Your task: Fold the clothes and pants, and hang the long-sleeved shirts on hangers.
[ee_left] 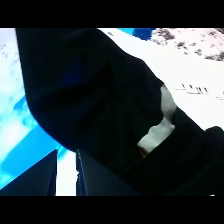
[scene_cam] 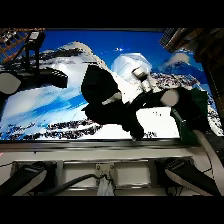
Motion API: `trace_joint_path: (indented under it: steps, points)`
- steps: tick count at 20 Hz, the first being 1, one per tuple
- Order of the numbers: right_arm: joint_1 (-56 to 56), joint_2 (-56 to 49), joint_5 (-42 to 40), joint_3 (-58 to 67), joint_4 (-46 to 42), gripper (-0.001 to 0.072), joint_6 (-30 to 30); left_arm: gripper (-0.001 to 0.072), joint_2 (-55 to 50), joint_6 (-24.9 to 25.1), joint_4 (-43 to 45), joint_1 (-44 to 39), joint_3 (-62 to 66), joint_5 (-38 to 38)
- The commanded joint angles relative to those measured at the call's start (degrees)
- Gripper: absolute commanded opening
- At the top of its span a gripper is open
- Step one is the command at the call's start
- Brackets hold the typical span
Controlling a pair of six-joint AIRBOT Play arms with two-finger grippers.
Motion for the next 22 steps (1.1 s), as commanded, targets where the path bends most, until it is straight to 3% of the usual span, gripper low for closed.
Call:
trace_joint_path:
  steps: [1, 5, 8, 12, 14, 15, 16, 17, 18, 20, 21, 22]
  points:
    - [7.9, -2.4, -4.1, -3.8, -6.4, 0.0712, 0.9, 0.0136, 0.1, -7.1, 4.1, 2.8, 0.0, -2.4]
    - [12.4, -6.5, -8.1, -3.8, -9.3, 0.072, -2.3, 0.0137, 0.1, -8.6, 4.3, 5.9, 0.0, -6.4]
    - [15.5, -10.2, -10.7, -3.8, -10.7, 0.072, -2.3, 0.0137, 0.2, -12.1, 9.6, 7.3, 0.0, -7.1]
    - [17.1, -14.8, -14.1, -3.8, -13.2, 0.072, -2.1, 0.0137, 1.2, -12.3, 11.2, 8.5, -1.7, -7.4]
    - [17.1, -17.1, -15.6, -3.8, -16.2, 0.071, 1.0, 0.0137, 1.4, -12.4, 11.1, 8.6, -3.8, -6.9]
    - [17.1, -17.8, -16.5, -3.8, -18.2, 0.0603, 4.9, 0.0158, 1.4, -12.3, 11.0, 8.6, -5.2, -5.6]
    - [17.0, -17.9, -16.8, -3.8, -19.6, 0.0315, 8.4, 0.023, 1.4, -12.3, 10.8, 8.6, -6.5, -4.0]
    - [16.7, -17.4, -16.4, -3.8, -20.1, 0.007, 11.6, 0.0244, 1.3, -12.3, 9.7, 8.6, -7.8, -1.7]
    - [16.2, -16.6, -15.5, -3.8, -20.0, 0.0024, 14.4, 0.0251, 1.1, -12.3, 8.0, 8.6, -8.8, 0.8]
    - [14.9, -13.7, -13.6, -3.8, -20.0, 0.0024, 18.5, 0.0331, -0.6, -12.1, 3.2, 8.6, -9.7, 4.5]
    - [14.4, -11.7, -13.2, -3.8, -19.9, 0.0024, 18.9, 0.0407, -2.3, -10.7, -0.2, 8.4, -9.7, 5.4]
    - [13.9, -9.4, -13.2, -3.8, -20.0, 0.0023, 18.9, 0.043, -4.6, -8.1, -4.7, 8.3, -9.7, 5.9]
